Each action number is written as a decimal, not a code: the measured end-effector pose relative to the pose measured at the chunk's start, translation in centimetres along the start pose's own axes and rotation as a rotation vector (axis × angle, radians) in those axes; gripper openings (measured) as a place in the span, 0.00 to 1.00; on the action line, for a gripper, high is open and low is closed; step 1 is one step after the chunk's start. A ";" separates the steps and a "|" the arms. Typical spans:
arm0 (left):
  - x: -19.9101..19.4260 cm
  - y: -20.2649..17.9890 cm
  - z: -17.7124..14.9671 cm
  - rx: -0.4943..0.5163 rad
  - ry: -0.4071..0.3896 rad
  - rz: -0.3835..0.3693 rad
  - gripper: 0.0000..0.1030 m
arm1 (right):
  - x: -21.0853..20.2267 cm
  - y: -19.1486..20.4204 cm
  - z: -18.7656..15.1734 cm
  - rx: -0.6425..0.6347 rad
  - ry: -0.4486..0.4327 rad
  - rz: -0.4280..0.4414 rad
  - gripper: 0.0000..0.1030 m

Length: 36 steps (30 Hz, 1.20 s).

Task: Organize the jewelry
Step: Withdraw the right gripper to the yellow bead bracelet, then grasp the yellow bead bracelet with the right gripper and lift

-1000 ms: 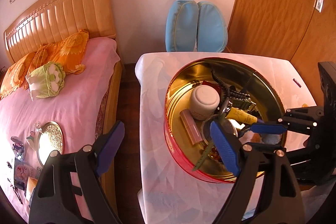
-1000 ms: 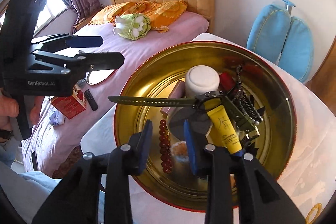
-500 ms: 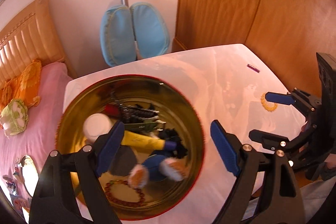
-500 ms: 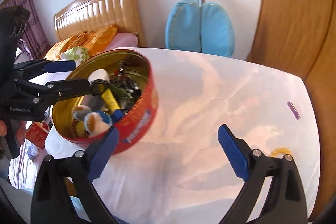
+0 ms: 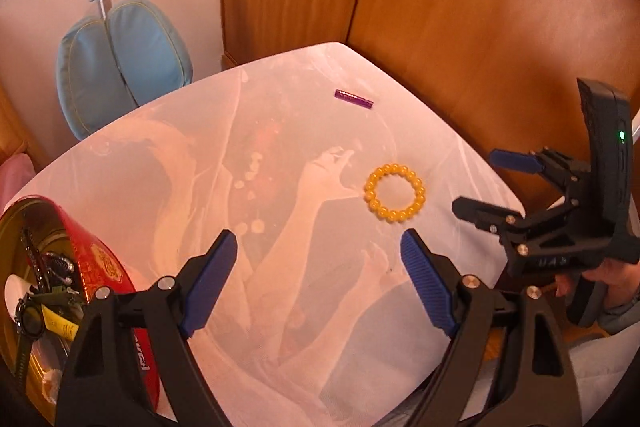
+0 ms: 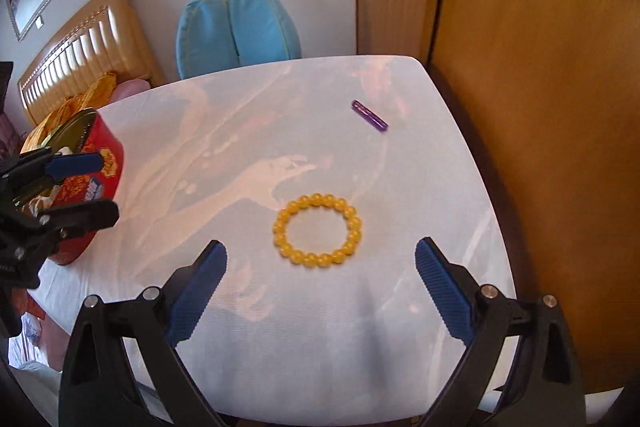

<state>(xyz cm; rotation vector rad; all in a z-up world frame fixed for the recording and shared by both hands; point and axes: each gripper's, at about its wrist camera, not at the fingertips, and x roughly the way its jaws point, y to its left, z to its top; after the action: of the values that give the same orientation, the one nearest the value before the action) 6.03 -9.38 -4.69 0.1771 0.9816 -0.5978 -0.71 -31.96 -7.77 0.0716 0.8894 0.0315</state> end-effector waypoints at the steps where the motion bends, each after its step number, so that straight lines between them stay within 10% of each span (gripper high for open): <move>1: 0.6 -0.4 0.3 0.023 0.014 0.000 0.80 | 0.7 -0.7 0.0 0.015 0.016 -0.007 0.93; 13: 7.8 0.2 3.5 0.099 0.125 -0.057 0.80 | 8.1 -2.8 1.2 0.085 0.134 -0.068 0.93; 20: 7.3 1.2 3.8 0.076 0.124 -0.024 0.80 | 8.1 -2.0 0.6 0.025 0.154 -0.046 0.12; 36: -2.2 2.6 -0.2 -0.094 0.007 0.132 0.80 | -3.1 5.7 4.5 -0.176 -0.145 0.234 0.12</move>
<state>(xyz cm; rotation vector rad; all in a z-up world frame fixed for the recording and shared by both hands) 6.41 -6.23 -3.34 0.1593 0.9946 -0.4292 0.83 -26.72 -2.12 0.0135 0.7265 0.3187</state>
